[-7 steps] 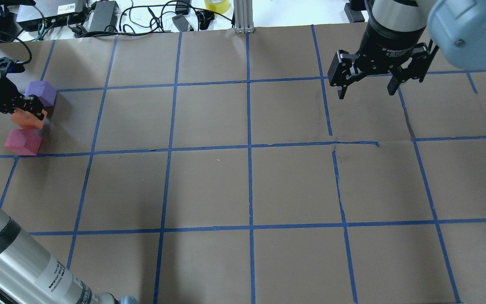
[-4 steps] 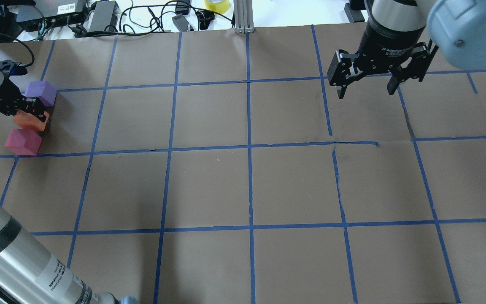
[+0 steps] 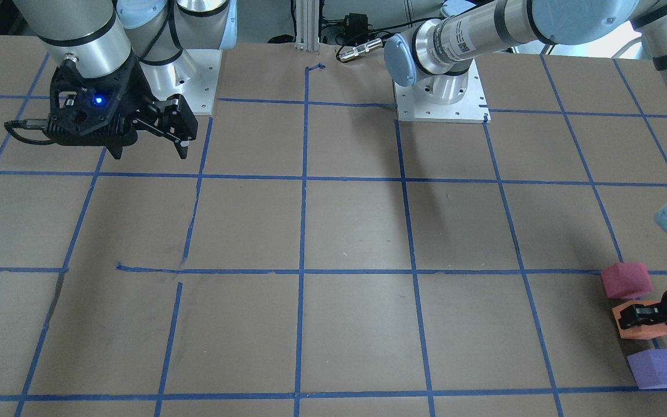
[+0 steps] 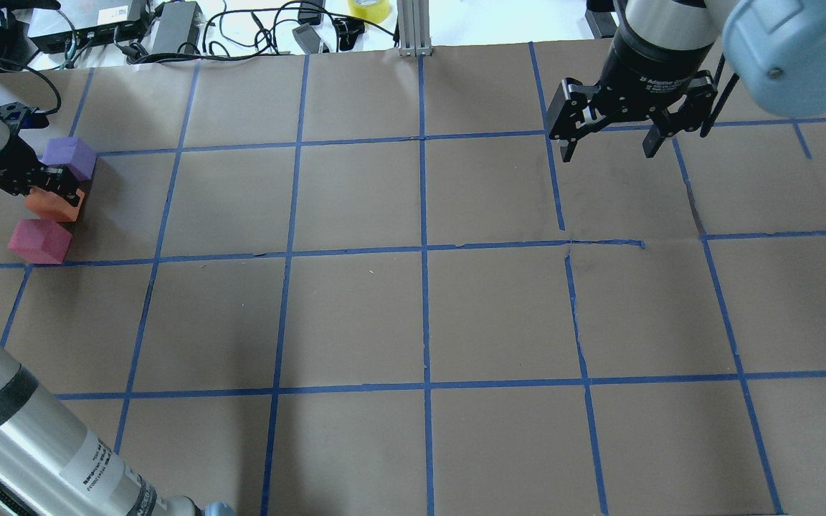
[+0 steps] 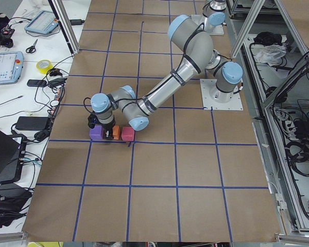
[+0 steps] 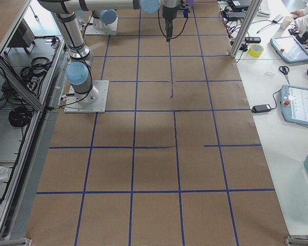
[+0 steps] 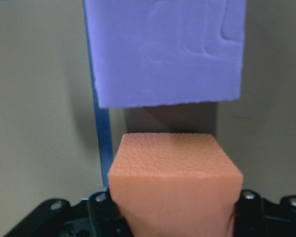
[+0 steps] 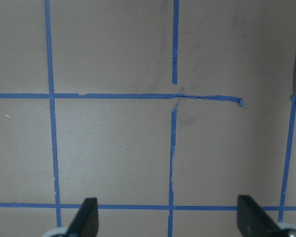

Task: Arrange blocks in a line
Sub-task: 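Lower the orange cube into the gap and adjust it against the purple cube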

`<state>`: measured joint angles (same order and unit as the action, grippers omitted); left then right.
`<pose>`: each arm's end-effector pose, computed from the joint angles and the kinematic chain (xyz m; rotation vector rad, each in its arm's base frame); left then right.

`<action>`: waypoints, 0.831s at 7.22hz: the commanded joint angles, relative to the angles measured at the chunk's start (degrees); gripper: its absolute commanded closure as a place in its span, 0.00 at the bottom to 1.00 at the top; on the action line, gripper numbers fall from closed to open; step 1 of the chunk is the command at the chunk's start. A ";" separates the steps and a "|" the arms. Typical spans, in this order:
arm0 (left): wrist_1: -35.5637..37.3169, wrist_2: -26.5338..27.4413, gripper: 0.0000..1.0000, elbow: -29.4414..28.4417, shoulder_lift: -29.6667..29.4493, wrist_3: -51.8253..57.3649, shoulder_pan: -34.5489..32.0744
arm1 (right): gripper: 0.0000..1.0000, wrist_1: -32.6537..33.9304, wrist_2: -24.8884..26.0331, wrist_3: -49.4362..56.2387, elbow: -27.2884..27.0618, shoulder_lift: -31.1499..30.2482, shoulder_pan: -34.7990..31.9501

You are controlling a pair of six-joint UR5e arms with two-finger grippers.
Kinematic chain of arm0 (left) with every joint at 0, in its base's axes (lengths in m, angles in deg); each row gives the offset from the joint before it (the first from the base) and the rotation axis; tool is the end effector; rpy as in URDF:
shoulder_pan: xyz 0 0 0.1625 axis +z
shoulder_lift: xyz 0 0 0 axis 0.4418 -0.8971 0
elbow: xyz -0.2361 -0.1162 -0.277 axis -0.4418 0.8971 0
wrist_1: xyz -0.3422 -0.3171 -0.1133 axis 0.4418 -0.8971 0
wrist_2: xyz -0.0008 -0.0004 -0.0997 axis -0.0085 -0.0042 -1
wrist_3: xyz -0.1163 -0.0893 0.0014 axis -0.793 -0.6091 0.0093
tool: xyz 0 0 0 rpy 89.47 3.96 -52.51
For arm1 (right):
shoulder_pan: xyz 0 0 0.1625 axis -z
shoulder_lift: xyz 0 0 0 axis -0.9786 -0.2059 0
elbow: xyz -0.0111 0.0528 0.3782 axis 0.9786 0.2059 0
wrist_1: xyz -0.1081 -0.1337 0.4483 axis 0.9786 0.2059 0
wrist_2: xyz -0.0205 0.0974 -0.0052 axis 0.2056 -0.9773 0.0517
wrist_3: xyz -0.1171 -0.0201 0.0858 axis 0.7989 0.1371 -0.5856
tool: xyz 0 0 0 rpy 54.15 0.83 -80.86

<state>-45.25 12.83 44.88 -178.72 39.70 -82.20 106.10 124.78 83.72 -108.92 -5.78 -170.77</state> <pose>0.3180 -0.7023 0.0736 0.0494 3.1133 0.0101 0.1627 -0.5696 0.4015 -0.0286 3.1219 0.0012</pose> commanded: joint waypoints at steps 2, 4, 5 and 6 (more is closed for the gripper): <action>0.25 0.07 1.00 0.12 -0.03 0.36 0.00 | 0.00 0.13 -0.20 0.28 -0.17 -0.23 0.18; 0.60 0.07 1.00 0.29 -0.03 0.89 0.09 | 0.00 0.21 -0.02 0.98 -0.17 -0.40 0.36; 1.64 -0.02 1.00 0.38 -0.03 1.42 0.00 | 0.00 0.13 -0.11 0.99 -0.17 -0.49 0.19; 1.65 0.06 1.00 0.47 -0.03 1.42 0.00 | 0.00 0.21 0.06 1.25 -0.08 -0.49 0.27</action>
<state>-44.00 12.86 45.24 -178.75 40.92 -82.17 106.28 124.74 84.69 -109.08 -6.21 -170.51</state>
